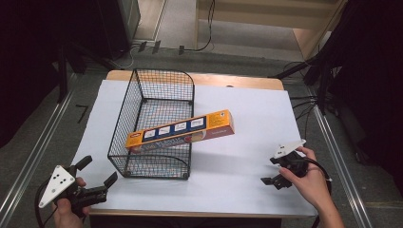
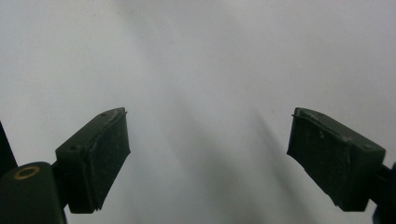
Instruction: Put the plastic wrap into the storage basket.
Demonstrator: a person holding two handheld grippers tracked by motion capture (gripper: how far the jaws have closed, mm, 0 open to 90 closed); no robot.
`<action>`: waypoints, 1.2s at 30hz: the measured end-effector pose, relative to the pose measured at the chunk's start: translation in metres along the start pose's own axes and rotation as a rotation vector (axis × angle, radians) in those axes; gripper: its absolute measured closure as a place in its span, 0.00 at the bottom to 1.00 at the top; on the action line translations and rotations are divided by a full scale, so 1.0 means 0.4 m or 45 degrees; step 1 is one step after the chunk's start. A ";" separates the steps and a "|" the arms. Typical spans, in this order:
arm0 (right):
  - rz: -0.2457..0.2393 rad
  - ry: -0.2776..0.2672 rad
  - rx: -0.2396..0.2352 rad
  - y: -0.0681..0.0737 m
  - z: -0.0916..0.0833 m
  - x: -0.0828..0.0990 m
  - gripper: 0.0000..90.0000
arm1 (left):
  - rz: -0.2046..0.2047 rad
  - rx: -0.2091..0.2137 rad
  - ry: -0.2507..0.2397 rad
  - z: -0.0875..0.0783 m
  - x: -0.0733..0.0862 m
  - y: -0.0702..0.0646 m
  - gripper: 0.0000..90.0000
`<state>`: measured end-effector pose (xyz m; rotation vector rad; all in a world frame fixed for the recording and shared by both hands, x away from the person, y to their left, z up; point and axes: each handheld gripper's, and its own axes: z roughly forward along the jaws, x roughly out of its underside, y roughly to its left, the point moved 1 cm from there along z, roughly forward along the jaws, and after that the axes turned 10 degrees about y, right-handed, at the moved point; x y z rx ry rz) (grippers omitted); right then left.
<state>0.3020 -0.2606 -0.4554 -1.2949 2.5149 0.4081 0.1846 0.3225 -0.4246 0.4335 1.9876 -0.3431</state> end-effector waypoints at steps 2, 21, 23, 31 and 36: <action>0.075 -0.078 0.009 0.000 -0.010 0.036 0.14 | 0.003 0.006 -0.004 -0.003 -0.001 0.001 0.02; 0.446 -0.663 -0.023 0.006 -0.050 0.226 0.15 | -0.004 -0.010 -0.014 -0.009 -0.002 -0.002 0.02; 0.474 -0.668 -0.005 0.005 -0.053 0.228 0.15 | -0.003 -0.010 -0.015 -0.009 -0.003 -0.002 0.02; 0.537 -0.643 0.070 -0.005 -0.038 0.227 0.15 | -0.005 -0.007 -0.013 -0.009 -0.001 0.000 0.02; 0.538 -0.634 0.078 -0.008 -0.033 0.223 0.15 | -0.005 -0.008 -0.015 -0.009 -0.003 0.002 0.02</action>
